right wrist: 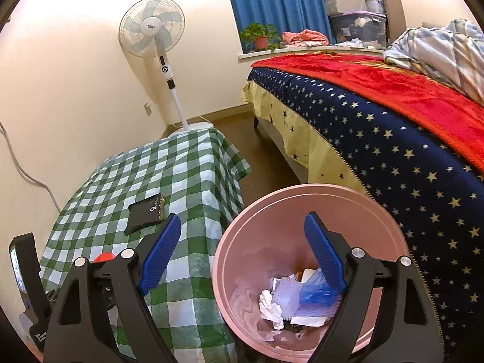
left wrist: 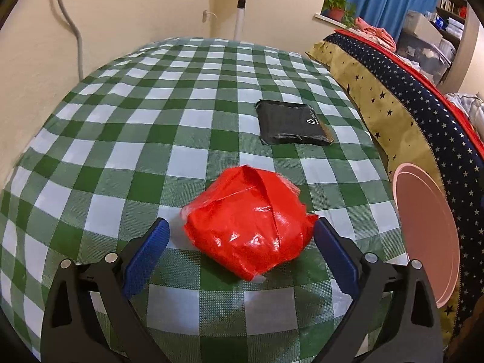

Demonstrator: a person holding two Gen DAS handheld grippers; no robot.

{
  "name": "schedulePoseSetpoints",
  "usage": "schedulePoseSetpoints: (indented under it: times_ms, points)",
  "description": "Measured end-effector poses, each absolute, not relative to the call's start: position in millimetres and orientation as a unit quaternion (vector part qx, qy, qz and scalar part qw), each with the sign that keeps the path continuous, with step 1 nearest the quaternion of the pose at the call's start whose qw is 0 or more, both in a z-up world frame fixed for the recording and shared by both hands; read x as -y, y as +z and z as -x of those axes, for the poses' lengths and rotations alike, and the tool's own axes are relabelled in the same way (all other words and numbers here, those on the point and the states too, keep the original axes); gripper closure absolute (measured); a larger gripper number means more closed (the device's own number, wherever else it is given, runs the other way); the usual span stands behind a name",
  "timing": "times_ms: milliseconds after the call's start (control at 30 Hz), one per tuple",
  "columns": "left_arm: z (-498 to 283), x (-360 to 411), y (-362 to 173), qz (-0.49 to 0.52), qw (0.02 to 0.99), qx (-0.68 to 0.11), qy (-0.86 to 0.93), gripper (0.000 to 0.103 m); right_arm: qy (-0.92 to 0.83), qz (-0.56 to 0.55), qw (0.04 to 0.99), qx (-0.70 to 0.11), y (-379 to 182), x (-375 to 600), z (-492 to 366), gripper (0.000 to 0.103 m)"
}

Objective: Collect trash
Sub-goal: 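Grasp the red plastic bag with the left gripper while the right gripper grasps the black pouch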

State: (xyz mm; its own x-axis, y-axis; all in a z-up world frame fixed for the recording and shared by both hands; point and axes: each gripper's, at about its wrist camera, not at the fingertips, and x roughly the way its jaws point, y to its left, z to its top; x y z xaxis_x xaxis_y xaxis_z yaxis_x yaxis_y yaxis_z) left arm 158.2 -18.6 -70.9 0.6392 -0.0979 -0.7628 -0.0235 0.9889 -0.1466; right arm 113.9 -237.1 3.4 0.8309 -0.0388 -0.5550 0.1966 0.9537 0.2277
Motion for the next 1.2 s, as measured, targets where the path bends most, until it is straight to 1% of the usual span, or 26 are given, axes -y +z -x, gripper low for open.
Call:
schedulePoseSetpoints:
  times_ms: [67,167,233,300,333,400,567,633,1200]
  points:
    - [-159,20,-70,0.065,0.904,-0.421,-0.025,0.018,-0.056,-0.140,0.946,-0.286,2,234,-117,0.020]
    - [-159,18,-69,0.063,0.907,-0.416,-0.026,0.022,-0.031,-0.138,0.947,-0.290,0,223,-127,0.021]
    - [-158,14,-67,0.065,0.909,-0.410,-0.022,0.026,-0.022,-0.137,0.947,-0.290,-1,219,-129,0.025]
    - [-158,8,-66,0.062,0.912,-0.405,-0.008,0.026,-0.009,-0.135,0.946,-0.294,-3,212,-136,0.038]
    - [-158,4,-65,0.062,0.913,-0.403,0.001,0.026,-0.001,-0.134,0.945,-0.297,-5,208,-139,0.042]
    - [-160,-5,-64,0.065,0.915,-0.399,0.018,0.026,0.013,-0.131,0.943,-0.305,-9,199,-148,0.058]
    - [-163,-20,-64,0.073,0.914,-0.398,0.037,0.026,0.043,-0.130,0.938,-0.319,-19,176,-170,0.070]
    - [-163,-22,-62,0.068,0.915,-0.395,0.040,0.026,0.052,-0.127,0.935,-0.327,-24,166,-181,0.071]
    - [-169,-34,-65,0.084,0.912,-0.400,0.042,0.026,0.053,-0.168,0.903,-0.392,-66,149,-258,0.070]
